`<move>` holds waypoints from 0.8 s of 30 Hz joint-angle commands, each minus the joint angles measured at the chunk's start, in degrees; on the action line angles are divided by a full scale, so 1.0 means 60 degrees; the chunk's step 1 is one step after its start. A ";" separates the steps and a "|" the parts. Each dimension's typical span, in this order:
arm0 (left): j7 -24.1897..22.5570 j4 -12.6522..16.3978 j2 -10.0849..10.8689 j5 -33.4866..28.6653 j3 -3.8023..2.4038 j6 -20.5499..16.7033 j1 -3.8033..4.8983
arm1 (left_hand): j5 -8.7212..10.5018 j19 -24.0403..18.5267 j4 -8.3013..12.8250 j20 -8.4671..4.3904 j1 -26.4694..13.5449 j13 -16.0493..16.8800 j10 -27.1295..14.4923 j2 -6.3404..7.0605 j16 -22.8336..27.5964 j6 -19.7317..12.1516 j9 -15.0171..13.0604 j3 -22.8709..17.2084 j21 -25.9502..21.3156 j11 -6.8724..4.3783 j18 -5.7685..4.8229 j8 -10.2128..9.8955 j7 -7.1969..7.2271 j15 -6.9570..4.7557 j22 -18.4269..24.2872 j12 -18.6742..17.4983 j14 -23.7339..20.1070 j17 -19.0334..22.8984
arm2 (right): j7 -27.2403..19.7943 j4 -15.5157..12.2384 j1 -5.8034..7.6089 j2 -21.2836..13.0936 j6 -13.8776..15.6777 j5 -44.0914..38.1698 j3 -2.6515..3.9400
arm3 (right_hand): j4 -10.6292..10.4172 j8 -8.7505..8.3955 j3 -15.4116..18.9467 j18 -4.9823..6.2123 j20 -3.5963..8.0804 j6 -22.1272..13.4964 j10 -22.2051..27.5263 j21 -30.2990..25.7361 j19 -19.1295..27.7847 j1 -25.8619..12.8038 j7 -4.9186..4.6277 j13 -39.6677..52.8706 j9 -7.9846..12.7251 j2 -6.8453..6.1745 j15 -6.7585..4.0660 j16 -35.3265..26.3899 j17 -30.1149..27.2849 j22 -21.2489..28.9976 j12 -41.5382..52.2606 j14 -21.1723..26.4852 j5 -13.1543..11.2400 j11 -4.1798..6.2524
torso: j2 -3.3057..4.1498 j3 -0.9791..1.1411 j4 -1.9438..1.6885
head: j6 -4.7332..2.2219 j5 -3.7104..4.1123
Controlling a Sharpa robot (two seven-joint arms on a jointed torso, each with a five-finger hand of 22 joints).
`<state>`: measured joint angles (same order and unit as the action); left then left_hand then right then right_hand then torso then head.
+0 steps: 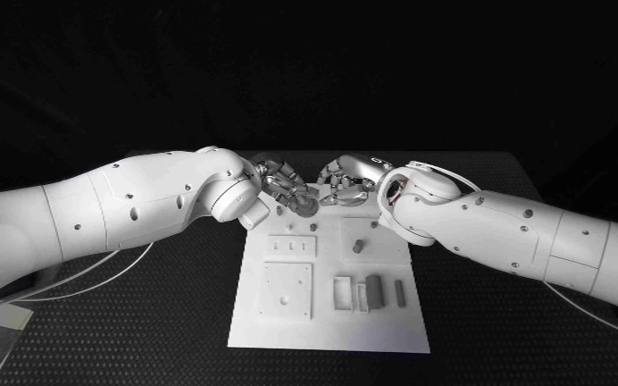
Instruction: Assemble the parts on the task board
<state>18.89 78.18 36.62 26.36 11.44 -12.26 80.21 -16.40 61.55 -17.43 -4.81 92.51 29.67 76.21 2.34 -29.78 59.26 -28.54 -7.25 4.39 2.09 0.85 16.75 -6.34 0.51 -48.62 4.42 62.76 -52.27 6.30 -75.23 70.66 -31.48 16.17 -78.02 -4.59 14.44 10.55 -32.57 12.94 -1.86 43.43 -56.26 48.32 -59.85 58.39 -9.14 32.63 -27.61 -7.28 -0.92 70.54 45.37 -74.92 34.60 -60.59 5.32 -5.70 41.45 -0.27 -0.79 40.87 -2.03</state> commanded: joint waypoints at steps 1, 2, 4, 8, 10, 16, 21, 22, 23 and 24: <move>0.0160 -0.0004 0.0043 -0.0107 -0.0007 0.0141 0.0007 | -0.0236 0.0127 0.0217 -0.0049 -0.0119 0.0042 0.0149 0.0022 -0.0088 0.0318 -0.0411 -0.0260 0.0024 -0.0021 -0.0141 0.0248 0.0201 -0.0033 -0.0047 0.0075 0.0123 -0.0064 | -0.0189 0.0113 -0.0001 -0.0117 0.0021 0.0174 0.0003 | -0.0001 -0.0133 0.0143 0.0344 -0.0013 -0.0650 0.0165 -0.0044 0.0101 0.0015 -0.0575 0.0045 0.0069 -0.0175 0.0112 -0.0021 -0.0017 -0.0148 0.0060 0.0060 0.0005 -0.0064 | 0.0006 0.0001 -0.0008 | 0.0028 -0.0035; 0.0200 -0.0015 0.0057 -0.0107 -0.0007 0.0225 0.0007 | -0.0296 0.0143 0.0222 -0.0058 -0.0143 0.0052 0.0166 0.0026 -0.0108 0.0328 -0.0439 -0.0267 0.0030 -0.0028 -0.0141 0.0259 0.0208 -0.0042 -0.0062 0.0088 0.0132 -0.0086 | -0.0238 0.0136 -0.0001 -0.0152 0.0095 0.0238 0.0003 | -0.0010 -0.0146 0.0162 0.0344 -0.0017 -0.0686 0.0193 -0.0049 0.0108 0.0024 -0.0588 0.0056 0.0077 -0.0198 0.0125 -0.0016 -0.0018 -0.0148 0.0082 0.0078 0.0008 -0.0077 | 0.0010 0.0004 -0.0009 | 0.0032 -0.0038; 0.0269 -0.0038 0.0077 -0.0107 -0.0006 0.0310 0.0007 | -0.0407 0.0167 0.0227 -0.0071 -0.0190 0.0072 0.0189 0.0038 -0.0142 0.0342 -0.0485 -0.0273 0.0041 -0.0041 -0.0141 0.0277 0.0217 -0.0054 -0.0088 0.0111 0.0144 -0.0123 | -0.0322 0.0167 -0.0001 -0.0220 0.0232 0.0297 0.0003 | -0.0020 -0.0151 0.0178 0.0344 -0.0021 -0.0707 0.0218 -0.0053 0.0113 0.0038 -0.0598 0.0069 0.0083 -0.0229 0.0135 -0.0008 -0.0019 -0.0149 0.0110 0.0092 0.0010 -0.0086 | 0.0010 0.0008 -0.0011 | 0.0041 -0.0048; 0.0459 -0.0103 0.0110 -0.0047 -0.0005 0.0615 0.0007 | -0.0506 0.0209 0.0219 -0.0092 -0.0300 0.0113 0.0231 0.0036 -0.0204 0.0379 -0.0569 -0.0275 0.0063 -0.0065 -0.0141 0.0318 0.0240 -0.0073 -0.0137 0.0156 0.0165 -0.0187 | -0.0425 0.0375 0.0000 -0.0355 0.0558 0.0457 0.0003 | -0.0034 -0.0142 0.0184 0.0344 -0.0023 -0.0705 0.0238 -0.0056 0.0115 0.0059 -0.0601 0.0081 0.0082 -0.0239 0.0139 0.0000 -0.0022 -0.0149 0.0139 0.0104 0.0013 -0.0090 | 0.0002 0.0014 -0.0011 | 0.0052 -0.0067; 0.0567 -0.0119 0.0120 -0.0041 -0.0005 0.0835 0.0007 | -0.0569 0.0224 0.0230 -0.0107 -0.0339 0.0136 0.0248 0.0047 -0.0238 0.0394 -0.0612 -0.0279 0.0073 -0.0080 -0.0141 0.0335 0.0254 -0.0086 -0.0165 0.0180 0.0173 -0.0221 | -0.0456 0.0516 0.0002 -0.0403 0.0725 0.0526 0.0005 | -0.0053 -0.0128 0.0188 0.0344 -0.0025 -0.0691 0.0249 -0.0057 0.0113 0.0067 -0.0600 0.0090 0.0079 -0.0227 0.0139 0.0007 -0.0024 -0.0150 0.0161 0.0107 0.0014 -0.0089 | 0.0001 0.0014 -0.0004 | 0.0064 -0.0092; 0.1029 -0.0106 0.0116 0.0484 0.0004 0.1138 0.0008 | -0.0667 0.0341 0.0201 -0.0176 -0.0638 0.0252 0.0359 0.0005 -0.0431 0.0507 -0.0790 -0.0257 0.0165 -0.0153 -0.0137 0.0431 0.0324 -0.0152 -0.0323 0.0326 0.0256 -0.0357 | -0.0594 0.1044 0.0004 -0.0430 0.1019 0.0758 0.0259 | -0.0095 -0.0078 0.0198 0.0344 -0.0023 -0.0634 0.0269 -0.0055 0.0097 0.0107 -0.0586 0.0116 0.0067 -0.0150 0.0128 0.0028 -0.0034 -0.0151 0.0235 0.0104 0.0015 -0.0077 | -0.0001 0.0017 0.0007 | 0.0069 -0.0114; 0.1275 -0.0082 0.0100 0.1134 0.0038 0.1188 0.0008 | -0.1119 0.0544 0.0229 -0.0303 -0.0947 0.0446 0.0549 0.0068 -0.0738 0.0729 -0.1036 -0.0250 0.0331 -0.0288 -0.0123 0.0593 0.0453 -0.0275 -0.0567 0.0610 0.0441 -0.0516 | -0.0683 0.1330 0.0095 -0.0432 0.1077 0.1409 0.0518 | -0.0083 -0.0047 0.0211 0.0344 -0.0018 -0.0602 0.0287 -0.0059 0.0096 0.0153 -0.0576 0.0127 0.0060 -0.0096 0.0119 0.0033 -0.0047 -0.0151 0.0275 0.0105 0.0014 -0.0068 | -0.0005 0.0022 0.0005 | 0.0072 -0.0114; 0.1299 -0.0057 0.0100 0.1336 0.0068 0.1184 0.0008 | -0.1168 0.0562 0.0235 -0.0317 -0.0980 0.0469 0.0566 0.0069 -0.0770 0.0749 -0.1064 -0.0250 0.0349 -0.0303 -0.0122 0.0611 0.0467 -0.0290 -0.0595 0.0644 0.0458 -0.0531 | -0.0677 0.1436 0.0156 -0.0411 0.1041 0.1802 0.0547 | -0.0081 -0.0043 0.0216 0.0344 -0.0018 -0.0598 0.0292 -0.0059 0.0094 0.0159 -0.0575 0.0128 0.0060 -0.0078 0.0118 0.0034 -0.0050 -0.0151 0.0284 0.0106 0.0014 -0.0067 | -0.0008 0.0016 0.0006 | 0.0071 -0.0104; 0.1313 0.0012 0.0118 0.1627 0.0186 0.1165 0.0012 | -0.1330 0.0649 0.0263 -0.0368 -0.1084 0.0559 0.0644 0.0088 -0.0906 0.0844 -0.1163 -0.0239 0.0425 -0.0363 -0.0113 0.0708 0.0527 -0.0341 -0.0699 0.0781 0.0540 -0.0593 | -0.0620 0.1599 0.0245 -0.0390 0.0954 0.2384 0.0571 | -0.0086 -0.0035 0.0228 0.0344 -0.0020 -0.0592 0.0298 -0.0061 0.0094 0.0154 -0.0574 0.0130 0.0059 -0.0045 0.0117 0.0036 -0.0055 -0.0151 0.0295 0.0106 0.0012 -0.0065 | -0.0007 0.0015 0.0003 | 0.0066 -0.0095; 0.1329 0.0025 0.0105 0.1778 0.0209 0.1093 0.0013 | -0.1411 0.0684 0.0280 -0.0393 -0.1136 0.0608 0.0668 0.0098 -0.0976 0.0877 -0.1212 -0.0239 0.0461 -0.0389 -0.0111 0.0756 0.0553 -0.0366 -0.0757 0.0852 0.0572 -0.0623 | -0.0602 0.1698 0.0291 -0.0380 0.0901 0.2677 0.0583 | -0.0091 -0.0029 0.0238 0.0344 -0.0021 -0.0587 0.0304 -0.0062 0.0094 0.0149 -0.0573 0.0131 0.0059 -0.0012 0.0116 0.0037 -0.0058 -0.0151 0.0303 0.0106 0.0011 -0.0065 | -0.0009 0.0015 0.0001 | 0.0064 -0.0093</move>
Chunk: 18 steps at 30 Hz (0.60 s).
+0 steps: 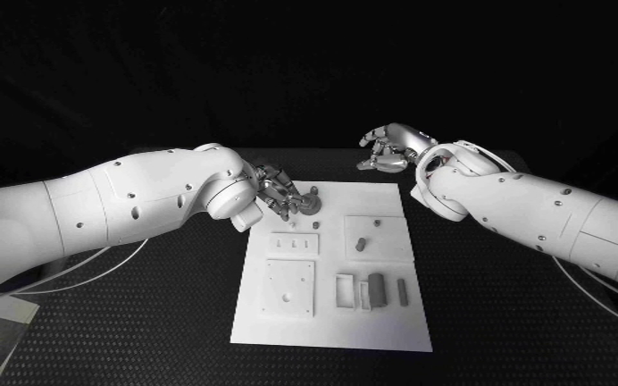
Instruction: Assemble the parts on the task board
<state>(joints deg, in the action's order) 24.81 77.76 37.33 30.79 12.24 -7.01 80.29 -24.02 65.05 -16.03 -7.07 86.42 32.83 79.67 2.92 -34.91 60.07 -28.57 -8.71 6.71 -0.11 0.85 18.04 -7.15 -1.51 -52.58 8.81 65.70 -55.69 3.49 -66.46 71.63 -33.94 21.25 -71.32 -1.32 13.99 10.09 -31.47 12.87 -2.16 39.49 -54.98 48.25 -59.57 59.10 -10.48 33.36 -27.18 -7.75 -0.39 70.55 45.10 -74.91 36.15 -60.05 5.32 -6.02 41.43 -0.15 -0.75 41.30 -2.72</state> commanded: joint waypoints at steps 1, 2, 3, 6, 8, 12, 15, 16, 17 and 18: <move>0.0337 0.0097 -0.0045 0.1253 0.0101 0.0214 0.0000 | -0.0199 0.0115 0.0068 -0.0040 -0.0174 0.0132 0.0088 0.0015 -0.0184 0.0756 -0.1259 -0.0011 0.0104 -0.0040 -0.0113 0.0581 0.0707 -0.0051 -0.0162 0.0189 0.0090 -0.0076 | -0.0121 0.0328 0.0179 0.0046 0.0044 0.1791 0.0050 | -0.0019 0.0052 0.0069 0.0354 0.0027 0.0073 0.0098 -0.0053 0.0049 0.0022 -0.0349 0.0010 -0.0014 0.0087 0.0027 0.0037 -0.0016 -0.0153 0.0053 0.0020 0.0010 -0.0012 | -0.0008 -0.0007 -0.0013 | -0.0013 0.0026; 0.0322 0.0103 -0.0067 0.1533 0.0166 0.0187 -0.0002 | -0.0243 0.0112 0.0092 -0.0053 -0.0199 0.0164 0.0071 0.0022 -0.0216 0.0752 -0.1292 -0.0035 0.0116 -0.0045 -0.0117 0.0600 0.0713 -0.0059 -0.0205 0.0231 0.0082 -0.0085 | -0.0113 0.0398 0.0210 0.0049 0.0043 0.1966 0.0061 | -0.0021 0.0057 0.0083 0.0354 0.0026 0.0076 0.0103 -0.0055 0.0052 0.0014 -0.0348 0.0010 -0.0014 0.0106 0.0026 0.0039 -0.0018 -0.0153 0.0061 0.0022 0.0009 -0.0012 | -0.0008 -0.0009 -0.0017 | -0.0013 0.0027; 0.0306 0.0090 -0.0108 0.1693 0.0238 0.0136 -0.0006 | -0.0269 0.0154 0.0094 -0.0070 -0.0237 0.0197 0.0110 0.0027 -0.0265 0.0799 -0.1324 -0.0039 0.0149 -0.0068 -0.0112 0.0641 0.0735 -0.0074 -0.0243 0.0285 0.0120 -0.0103 | -0.0112 0.0456 0.0211 0.0070 0.0020 0.2062 0.0070 | -0.0022 0.0061 0.0096 0.0354 0.0024 0.0077 0.0109 -0.0058 0.0054 0.0006 -0.0348 0.0010 -0.0014 0.0125 0.0026 0.0041 -0.0021 -0.0153 0.0068 0.0024 0.0009 -0.0011 | -0.0009 -0.0007 -0.0019 | -0.0011 0.0020; 0.0300 -0.0024 -0.0227 0.1832 0.0236 0.0063 -0.0013 | -0.0325 0.0237 0.0107 -0.0118 -0.0352 0.0299 0.0170 0.0048 -0.0408 0.0891 -0.1424 -0.0073 0.0234 -0.0127 -0.0101 0.0750 0.0799 -0.0124 -0.0369 0.0446 0.0195 -0.0153 | -0.0103 0.0579 0.0246 0.0079 -0.0031 0.2247 0.0123 | -0.0020 0.0065 0.0111 0.0354 0.0024 0.0078 0.0116 -0.0059 0.0056 -0.0002 -0.0347 0.0010 -0.0013 0.0143 0.0026 0.0044 -0.0024 -0.0154 0.0076 0.0025 0.0009 -0.0011 | -0.0018 -0.0013 -0.0012 | -0.0010 0.0020; 0.0295 -0.0067 -0.0270 0.1986 0.0236 -0.0019 -0.0058 | -0.0377 0.0277 0.0153 -0.0157 -0.0440 0.0398 0.0180 0.0070 -0.0530 0.0934 -0.1517 -0.0135 0.0298 -0.0166 -0.0099 0.0840 0.0838 -0.0161 -0.0497 0.0597 0.0229 -0.0186 | -0.0105 0.0629 0.0259 0.0089 -0.0036 0.2322 0.0165 | -0.0020 0.0066 0.0117 0.0354 0.0023 0.0078 0.0119 -0.0060 0.0056 -0.0005 -0.0347 0.0009 -0.0012 0.0150 0.0026 0.0045 -0.0025 -0.0154 0.0079 0.0026 0.0009 -0.0011 | -0.0008 -0.0026 0.0003 | -0.0006 0.0039; 0.0312 -0.0133 -0.0353 0.2215 0.0235 -0.0199 -0.0191 | -0.0520 0.0358 0.0338 -0.0236 -0.0693 0.0625 0.0174 0.0136 -0.0815 0.1008 -0.1732 -0.0334 0.0433 -0.0250 -0.0092 0.1067 0.0925 -0.0235 -0.0808 0.0972 0.0298 -0.0232 | -0.0112 0.0652 0.0274 0.0081 -0.0035 0.2355 0.0250 | -0.0017 0.0069 0.0131 0.0354 0.0023 0.0077 0.0125 -0.0062 0.0058 -0.0011 -0.0347 0.0009 -0.0011 0.0169 0.0026 0.0048 -0.0028 -0.0154 0.0087 0.0028 0.0010 -0.0011 | -0.0008 -0.0037 0.0012 | 0.0021 0.0050; 0.0328 -0.0162 -0.0419 0.2357 0.0235 -0.0241 -0.0260 | -0.0583 0.0408 0.0559 -0.0282 -0.0947 0.0768 0.0150 0.0171 -0.1021 0.1037 -0.1871 -0.0535 0.0512 -0.0303 -0.0086 0.1240 0.0980 -0.0282 -0.1034 0.1247 0.0337 -0.0239 | -0.0107 0.0649 0.0285 0.0070 -0.0033 0.2360 0.0287 | -0.0015 0.0070 0.0137 0.0354 0.0023 0.0076 0.0128 -0.0062 0.0059 -0.0013 -0.0347 0.0009 -0.0011 0.0177 0.0026 0.0050 -0.0029 -0.0155 0.0091 0.0029 0.0010 -0.0011 | -0.0008 -0.0031 -0.0001 | 0.0027 0.0072; 0.0331 -0.0162 -0.0433 0.2406 0.0234 -0.0232 -0.0277 | -0.0599 0.0413 0.0653 -0.0293 -0.1044 0.0801 0.0127 0.0181 -0.1072 0.1033 -0.1905 -0.0612 0.0526 -0.0313 -0.0085 0.1283 0.0991 -0.0292 -0.1100 0.1322 0.0334 -0.0230 | -0.0107 0.0659 0.0288 0.0079 -0.0033 0.2362 0.0297 | -0.0014 0.0070 0.0138 0.0354 0.0023 0.0076 0.0129 -0.0063 0.0059 -0.0013 -0.0347 0.0008 -0.0010 0.0178 0.0026 0.0050 -0.0030 -0.0155 0.0091 0.0029 0.0010 -0.0011 | -0.0007 -0.0031 -0.0010 | 0.0048 0.0088; 0.0334 -0.0162 -0.0441 0.2429 0.0234 -0.0230 -0.0284 | -0.0605 0.0425 0.0731 -0.0302 -0.1132 0.0827 0.0121 0.0188 -0.1120 0.1041 -0.1933 -0.0677 0.0540 -0.0324 -0.0085 0.1324 0.1004 -0.0302 -0.1153 0.1386 0.0345 -0.0224 | -0.0107 0.0666 0.0290 0.0085 -0.0033 0.2364 0.0301 | -0.0014 0.0071 0.0139 0.0354 0.0023 0.0076 0.0129 -0.0063 0.0059 -0.0012 -0.0347 0.0008 -0.0010 0.0180 0.0026 0.0050 -0.0030 -0.0155 0.0092 0.0029 0.0010 -0.0011 | -0.0005 -0.0031 -0.0012 | 0.0054 0.0094; 0.0345 -0.0161 -0.0457 0.2495 0.0234 -0.0243 -0.0296 | -0.0606 0.0459 0.0837 -0.0317 -0.1254 0.0864 0.0133 0.0194 -0.1192 0.1070 -0.1972 -0.0758 0.0568 -0.0346 -0.0080 0.1389 0.1028 -0.0317 -0.1224 0.1478 0.0370 -0.0221 | -0.0107 0.0675 0.0291 0.0093 -0.0036 0.2368 0.0310 | -0.0013 0.0071 0.0140 0.0354 0.0023 0.0076 0.0130 -0.0063 0.0060 -0.0013 -0.0347 0.0008 -0.0010 0.0181 0.0026 0.0051 -0.0030 -0.0155 0.0093 0.0030 0.0010 -0.0011 | -0.0004 -0.0031 -0.0014 | 0.0063 0.0101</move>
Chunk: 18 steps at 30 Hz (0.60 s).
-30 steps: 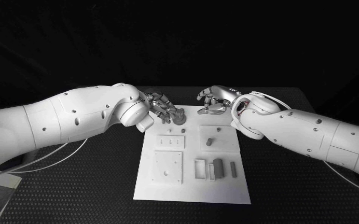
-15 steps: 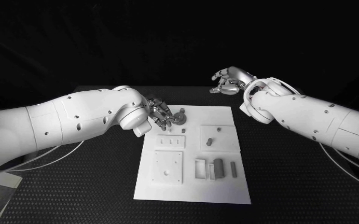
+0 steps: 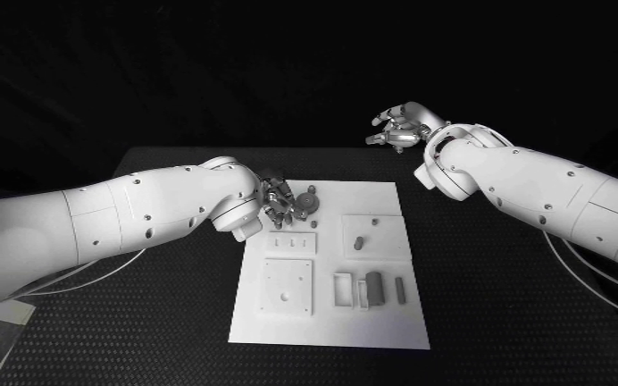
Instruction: Assemble the parts on the task board
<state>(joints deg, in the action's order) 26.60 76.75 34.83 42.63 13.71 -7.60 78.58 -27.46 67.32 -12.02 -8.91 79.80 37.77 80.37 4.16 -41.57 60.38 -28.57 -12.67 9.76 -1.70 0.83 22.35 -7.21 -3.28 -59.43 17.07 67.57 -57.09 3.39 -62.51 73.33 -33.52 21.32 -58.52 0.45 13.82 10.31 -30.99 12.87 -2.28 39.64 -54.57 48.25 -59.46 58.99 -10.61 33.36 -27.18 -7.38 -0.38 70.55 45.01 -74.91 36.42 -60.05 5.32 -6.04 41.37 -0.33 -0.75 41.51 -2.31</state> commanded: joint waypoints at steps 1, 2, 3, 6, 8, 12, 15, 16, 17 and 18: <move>0.0061 0.0017 -0.0053 0.0648 -0.0010 -0.0149 -0.0029 | -0.0036 0.0091 0.0274 -0.0020 -0.0269 0.0066 0.0006 -0.0009 -0.0134 0.1018 -0.2000 -0.0179 0.0070 -0.0093 -0.0076 0.0715 0.1050 -0.0032 -0.0141 0.0172 0.0060 0.0021 | -0.0092 0.0019 0.0009 0.0031 -0.0050 0.0237 0.0024 | 0.0015 0.0034 0.0061 0.0354 0.0043 0.0050 0.0062 -0.0063 0.0041 0.0005 -0.0326 0.0009 -0.0010 0.0120 0.0024 0.0051 -0.0016 -0.0155 0.0048 0.0028 0.0010 -0.0008 | 0.0006 -0.0004 -0.0014 | 0.0037 0.0041; 0.0073 0.0023 -0.0059 0.0749 -0.0010 -0.0122 -0.0038 | -0.0038 0.0116 0.0435 -0.0036 -0.0421 0.0099 0.0005 0.0000 -0.0212 0.1034 -0.2038 -0.0289 0.0092 -0.0111 -0.0071 0.0782 0.1073 -0.0045 -0.0218 0.0268 0.0078 0.0028 | -0.0094 0.0019 0.0009 0.0035 -0.0053 0.0237 0.0031 | 0.0016 0.0035 0.0062 0.0354 0.0043 0.0050 0.0063 -0.0063 0.0041 0.0005 -0.0326 0.0009 -0.0010 0.0122 0.0024 0.0051 -0.0016 -0.0155 0.0049 0.0029 0.0010 -0.0008 | 0.0007 -0.0006 -0.0013 | 0.0041 0.0042; 0.0097 0.0029 -0.0071 0.0844 -0.0010 -0.0070 -0.0050 | -0.0020 0.0080 0.0956 -0.0047 -0.0914 0.0135 -0.0077 0.0013 -0.0323 0.0974 -0.2088 -0.0655 0.0075 -0.0109 -0.0078 0.0875 0.1065 -0.0053 -0.0390 0.0455 0.0006 0.0101 | -0.0095 0.0019 0.0010 0.0040 -0.0053 0.0238 0.0039 | 0.0016 0.0035 0.0064 0.0354 0.0043 0.0050 0.0063 -0.0063 0.0041 0.0005 -0.0326 0.0009 -0.0009 0.0123 0.0024 0.0051 -0.0017 -0.0155 0.0050 0.0029 0.0010 -0.0008 | 0.0005 -0.0005 -0.0011 | 0.0060 0.0050; 0.0216 0.0064 -0.0078 0.0918 -0.0010 0.0315 -0.0119 | -0.0088 0.0325 0.3672 -0.0083 -0.3641 0.0049 -0.0148 -0.0240 -0.0805 0.1024 -0.2132 -0.2566 0.0050 -0.0158 -0.0080 0.1217 0.1131 -0.0077 -0.0943 0.1019 0.0044 0.0418 | -0.0094 0.0037 0.0012 0.0057 -0.0070 0.0238 0.0053 | 0.0018 0.0036 0.0068 0.0354 0.0043 0.0050 0.0065 -0.0063 0.0042 0.0003 -0.0326 0.0009 -0.0009 0.0126 0.0024 0.0052 -0.0017 -0.0156 0.0052 0.0030 0.0010 -0.0008 | 0.0008 0.0001 -0.0012 | 0.0091 0.0050; 0.0262 0.0087 -0.0072 0.0975 -0.0011 0.0429 -0.0160 | -0.0098 0.0375 0.3957 -0.0088 -0.3960 0.0003 -0.0139 -0.0290 -0.0866 0.1041 -0.2118 -0.2838 0.0037 -0.0164 -0.0078 0.1255 0.1139 -0.0089 -0.1032 0.1077 0.0056 0.0481 | -0.0091 0.0054 0.0013 0.0058 -0.0078 0.0238 0.0059 | 0.0018 0.0036 0.0070 0.0354 0.0042 0.0050 0.0066 -0.0064 0.0042 0.0003 -0.0326 0.0009 -0.0009 0.0127 0.0024 0.0053 -0.0018 -0.0156 0.0053 0.0030 0.0010 -0.0008 | 0.0004 0.0003 -0.0008 | 0.0111 0.0052; 0.0361 0.0091 -0.0039 0.1105 -0.0011 0.0615 -0.0187 | -0.0096 0.0403 0.4147 -0.0089 -0.4201 -0.0039 -0.0139 -0.0336 -0.0916 0.1042 -0.2107 -0.3024 0.0009 -0.0166 -0.0078 0.1286 0.1141 -0.0090 -0.1111 0.1126 0.0052 0.0539 | -0.0082 0.0103 0.0013 0.0064 -0.0102 0.0238 0.0064 | 0.0020 0.0037 0.0074 0.0354 0.0042 0.0049 0.0068 -0.0064 0.0043 0.0001 -0.0326 0.0008 -0.0008 0.0132 0.0024 0.0053 -0.0019 -0.0156 0.0055 0.0031 0.0011 -0.0008 | 0.0005 0.0000 -0.0010 | 0.0128 0.0059; 0.0382 0.0090 -0.0006 0.1121 -0.0011 0.0744 -0.0191 | -0.0070 0.0451 0.4197 -0.0094 -0.4339 -0.0046 -0.0085 -0.0359 -0.0982 0.1102 -0.2120 -0.3088 0.0009 -0.0177 -0.0069 0.1349 0.1173 -0.0090 -0.1169 0.1193 0.0085 0.0556 | -0.0079 0.0144 0.0015 0.0075 -0.0123 0.0238 0.0067 | 0.0022 0.0037 0.0079 0.0354 0.0042 0.0047 0.0073 -0.0065 0.0044 -0.0001 -0.0327 0.0007 -0.0007 0.0136 0.0025 0.0054 -0.0020 -0.0156 0.0057 0.0032 0.0011 -0.0009 | 0.0002 0.0001 -0.0001 | 0.0150 0.0050; 0.0389 0.0106 0.0007 0.1121 -0.0011 0.0809 -0.0196 | -0.0062 0.0455 0.4201 -0.0094 -0.4353 -0.0048 -0.0083 -0.0358 -0.0988 0.1105 -0.2121 -0.3092 0.0009 -0.0177 -0.0068 0.1354 0.1175 -0.0090 -0.1174 0.1198 0.0087 0.0558 | -0.0078 0.0151 0.0016 0.0076 -0.0128 0.0238 0.0068 | 0.0024 0.0037 0.0081 0.0354 0.0042 0.0046 0.0075 -0.0066 0.0045 -0.0001 -0.0327 0.0006 -0.0007 0.0137 0.0025 0.0054 -0.0021 -0.0156 0.0057 0.0033 0.0011 -0.0009 | 0.0000 0.0005 0.0000 | 0.0152 0.0042; 0.0393 0.0130 0.0026 0.1122 -0.0011 0.0821 -0.0201 | -0.0055 0.0456 0.4203 -0.0094 -0.4362 -0.0049 -0.0082 -0.0355 -0.0991 0.1106 -0.2122 -0.3094 0.0008 -0.0177 -0.0068 0.1357 0.1177 -0.0090 -0.1178 0.1200 0.0087 0.0560 | -0.0076 0.0163 0.0016 0.0075 -0.0130 0.0238 0.0069 | 0.0025 0.0037 0.0082 0.0354 0.0042 0.0045 0.0077 -0.0066 0.0045 -0.0001 -0.0327 0.0006 -0.0006 0.0138 0.0025 0.0055 -0.0021 -0.0156 0.0057 0.0034 0.0011 -0.0009 | 0.0001 0.0009 0.0002 | 0.0158 0.0037; 0.0391 0.0140 0.0035 0.1144 -0.0011 0.0822 -0.0203 | -0.0048 0.0457 0.4206 -0.0094 -0.4371 -0.0050 -0.0082 -0.0357 -0.0994 0.1107 -0.2122 -0.3098 0.0006 -0.0177 -0.0067 0.1360 0.1178 -0.0089 -0.1181 0.1203 0.0087 0.0562 | -0.0076 0.0175 0.0016 0.0075 -0.0134 0.0238 0.0069 | 0.0026 0.0037 0.0084 0.0354 0.0042 0.0044 0.0078 -0.0066 0.0046 -0.0001 -0.0327 0.0006 -0.0006 0.0138 0.0025 0.0055 -0.0022 -0.0156 0.0058 0.0034 0.0011 -0.0009 | 0.0000 0.0010 0.0000 | 0.0161 0.0039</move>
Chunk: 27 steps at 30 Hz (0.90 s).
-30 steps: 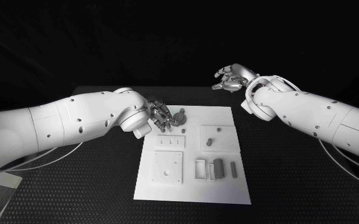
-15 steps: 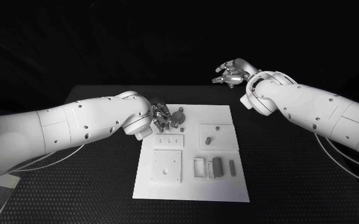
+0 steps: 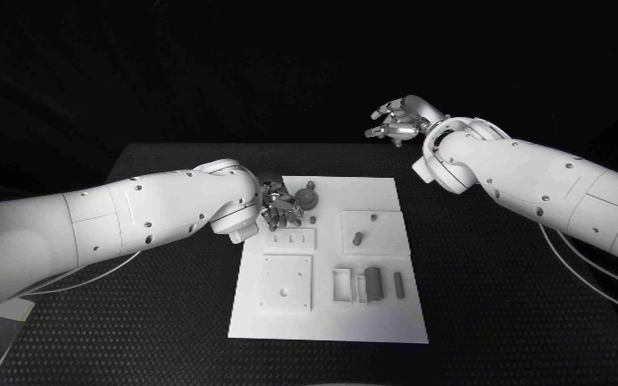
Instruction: Assemble the parts on the task board
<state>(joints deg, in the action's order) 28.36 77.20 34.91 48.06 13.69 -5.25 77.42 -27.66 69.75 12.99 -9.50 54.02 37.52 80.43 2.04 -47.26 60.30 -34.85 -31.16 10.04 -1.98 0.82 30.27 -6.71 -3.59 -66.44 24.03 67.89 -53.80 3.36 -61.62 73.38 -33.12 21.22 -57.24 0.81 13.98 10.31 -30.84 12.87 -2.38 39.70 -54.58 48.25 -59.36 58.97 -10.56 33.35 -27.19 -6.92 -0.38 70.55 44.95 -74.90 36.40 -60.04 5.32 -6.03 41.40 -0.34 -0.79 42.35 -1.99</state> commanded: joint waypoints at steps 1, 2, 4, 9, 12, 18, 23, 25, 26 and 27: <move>0.0089 0.0077 0.0027 0.0317 -0.0008 0.0439 -0.0017 | -0.0008 0.0053 0.0039 0.0006 -0.0081 -0.0010 -0.0092 -0.0004 -0.0047 0.1120 -0.1075 -0.0020 -0.0041 -0.0130 -0.0066 0.0041 0.1096 -0.0038 -0.0016 0.0045 0.0034 0.0015 | -0.0071 0.0035 0.0009 0.0009 -0.0120 0.0024 0.0009 | 0.0000 0.0037 0.0059 0.0355 0.0059 0.0035 0.0081 -0.0067 0.0030 0.0001 -0.0335 0.0006 -0.0004 0.0063 0.0025 0.0055 -0.0013 -0.0156 0.0062 0.0034 0.0011 -0.0011 | -0.0004 0.0013 0.0007 | 0.0023 -0.0014; 0.0079 0.0097 0.0042 0.0488 -0.0008 0.0450 -0.0038 | -0.0003 0.0052 0.0044 0.0006 -0.0084 -0.0012 -0.0095 -0.0005 -0.0048 0.1118 -0.1075 -0.0026 -0.0044 -0.0129 -0.0065 0.0041 0.1097 -0.0038 -0.0019 0.0046 0.0031 0.0017 | -0.0071 0.0039 0.0009 0.0005 -0.0120 0.0024 0.0009 | 0.0002 0.0037 0.0061 0.0355 0.0059 0.0034 0.0083 -0.0067 0.0031 0.0001 -0.0335 0.0006 -0.0004 0.0064 0.0026 0.0055 -0.0013 -0.0156 0.0063 0.0035 0.0012 -0.0012 | 0.0000 0.0010 0.0004 | 0.0025 -0.0006; 0.0058 0.0120 0.0070 0.0836 -0.0008 0.0431 -0.0071 | 0.0008 0.0048 0.0056 0.0006 -0.0092 -0.0016 -0.0101 -0.0006 -0.0050 0.1112 -0.1074 -0.0039 -0.0049 -0.0128 -0.0064 0.0043 0.1097 -0.0037 -0.0025 0.0047 0.0025 0.0022 | -0.0070 0.0049 0.0010 0.0006 -0.0129 0.0024 0.0010 | 0.0004 0.0037 0.0064 0.0355 0.0059 0.0032 0.0087 -0.0068 0.0032 0.0000 -0.0336 0.0005 -0.0003 0.0067 0.0026 0.0055 -0.0015 -0.0157 0.0064 0.0037 0.0012 -0.0012 | 0.0001 0.0006 0.0001 | 0.0025 -0.0005; 0.0078 0.0092 0.0104 0.1029 -0.0008 0.0452 -0.0149 | 0.0023 0.0046 0.0077 0.0007 -0.0098 -0.0022 -0.0105 -0.0004 -0.0054 0.1108 -0.1072 -0.0058 -0.0055 -0.0126 -0.0062 0.0046 0.1098 -0.0037 -0.0036 0.0051 0.0019 0.0030 | -0.0071 0.0045 0.0010 -0.0002 -0.0150 0.0024 0.0010 | 0.0006 0.0037 0.0070 0.0355 0.0058 0.0030 0.0092 -0.0069 0.0033 -0.0002 -0.0336 0.0004 -0.0002 0.0069 0.0027 0.0056 -0.0016 -0.0157 0.0066 0.0039 0.0012 -0.0013 | 0.0000 0.0000 0.0001 | 0.0041 -0.0004; 0.0093 0.0073 0.0098 0.1228 -0.0008 0.0436 -0.0203 | 0.0027 0.0048 0.0085 0.0007 -0.0098 -0.0024 -0.0105 -0.0010 -0.0057 0.1108 -0.1072 -0.0068 -0.0057 -0.0127 -0.0061 0.0048 0.1098 -0.0037 -0.0041 0.0054 0.0018 0.0033 | -0.0074 0.0041 0.0010 -0.0002 -0.0156 0.0023 0.0011 | 0.0007 0.0037 0.0072 0.0355 0.0058 0.0029 0.0094 -0.0069 0.0034 -0.0004 -0.0337 0.0003 -0.0001 0.0071 0.0027 0.0057 -0.0017 -0.0157 0.0067 0.0040 0.0012 -0.0013 | -0.0001 0.0005 0.0004 | 0.0061 -0.0005; 0.0054 -0.0053 0.0074 0.1692 -0.0008 0.0128 -0.0351 | 0.0063 0.0038 0.0112 0.0014 -0.0128 -0.0045 -0.0129 -0.0022 -0.0058 0.1085 -0.1063 -0.0103 -0.0075 -0.0118 -0.0064 0.0045 0.1089 -0.0032 -0.0062 0.0051 -0.0001 0.0057 | -0.0071 0.0028 0.0010 -0.0008 -0.0186 0.0023 0.0011 | 0.0003 0.0038 0.0084 0.0355 0.0056 0.0025 0.0100 -0.0072 0.0036 -0.0016 -0.0339 0.0001 0.0001 0.0078 0.0029 0.0059 -0.0020 -0.0157 0.0073 0.0042 0.0012 -0.0015 | 0.0004 0.0004 0.0009 | 0.0070 0.0040; 0.0048 -0.0073 0.0067 0.1659 -0.0008 0.0223 -0.0385 | 0.0092 0.0037 0.0114 0.0017 -0.0149 -0.0055 -0.0136 -0.0023 -0.0057 0.1078 -0.1058 -0.0117 -0.0084 -0.0115 -0.0064 0.0043 0.1085 -0.0030 -0.0072 0.0050 -0.0007 0.0071 | -0.0065 0.0033 0.0010 -0.0007 -0.0211 0.0023 0.0011 | -0.0009 0.0041 0.0096 0.0355 0.0053 0.0023 0.0109 -0.0074 0.0036 -0.0035 -0.0340 -0.0003 0.0003 0.0094 0.0031 0.0062 -0.0025 -0.0157 0.0078 0.0045 0.0013 -0.0017 | 0.0006 -0.0002 0.0017 | 0.0099 0.0049; 0.0055 -0.0087 0.0056 0.1633 -0.0008 0.0282 -0.0402 | 0.0097 0.0038 0.0112 0.0017 -0.0155 -0.0059 -0.0137 -0.0031 -0.0057 0.1077 -0.1057 -0.0123 -0.0087 -0.0114 -0.0064 0.0044 0.1084 -0.0029 -0.0075 0.0051 -0.0008 0.0075 | -0.0072 0.0036 0.0010 -0.0006 -0.0215 0.0022 0.0011 | -0.0012 0.0042 0.0100 0.0355 0.0052 0.0023 0.0112 -0.0075 0.0037 -0.0041 -0.0341 -0.0004 0.0004 0.0096 0.0032 0.0062 -0.0026 -0.0157 0.0080 0.0046 0.0014 -0.0018 | 0.0004 0.0006 0.0012 | 0.0101 0.0065; 0.0060 -0.0100 0.0051 0.1620 -0.0008 0.0278 -0.0411 | 0.0098 0.0038 0.0112 0.0018 -0.0158 -0.0060 -0.0137 -0.0034 -0.0058 0.1076 -0.1056 -0.0126 -0.0088 -0.0114 -0.0064 0.0044 0.1084 -0.0028 -0.0076 0.0051 -0.0009 0.0077 | -0.0075 0.0035 0.0010 -0.0004 -0.0216 0.0022 0.0011 | -0.0015 0.0042 0.0104 0.0355 0.0052 0.0023 0.0115 -0.0076 0.0038 -0.0048 -0.0341 -0.0005 0.0005 0.0098 0.0032 0.0063 -0.0027 -0.0157 0.0081 0.0047 0.0014 -0.0018 | 0.0004 0.0006 0.0013 | 0.0105 0.0063; 0.0062 -0.0112 0.0046 0.1620 -0.0008 0.0281 -0.0422 | 0.0100 0.0037 0.0110 0.0018 -0.0162 -0.0062 -0.0138 -0.0037 -0.0058 0.1076 -0.1056 -0.0127 -0.0089 -0.0113 -0.0064 0.0044 0.1083 -0.0028 -0.0077 0.0051 -0.0009 0.0079 | -0.0077 0.0031 0.0010 -0.0003 -0.0216 0.0022 0.0011 | -0.0017 0.0043 0.0107 0.0355 0.0051 0.0022 0.0116 -0.0077 0.0039 -0.0052 -0.0342 -0.0006 0.0005 0.0098 0.0033 0.0063 -0.0028 -0.0157 0.0083 0.0048 0.0013 -0.0018 | 0.0000 0.0009 0.0007 | 0.0115 0.0064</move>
<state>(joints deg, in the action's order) 28.83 76.52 35.34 56.76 13.68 -3.86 74.97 -27.45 69.74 13.58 -9.49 52.99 37.24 80.41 2.32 -47.26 60.19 -41.28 -31.60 9.79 -1.98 0.82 30.22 -6.55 -3.58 -66.80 24.03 67.89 -53.41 3.37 -61.37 73.41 -33.17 20.72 -57.08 0.84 13.98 10.31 -30.52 12.88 -2.50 39.89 -54.36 48.03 -59.24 58.75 -10.39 33.34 -27.19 -6.70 -0.37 70.55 44.85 -74.90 36.61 -60.04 5.32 -6.25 41.42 -0.32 -0.71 42.96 -1.66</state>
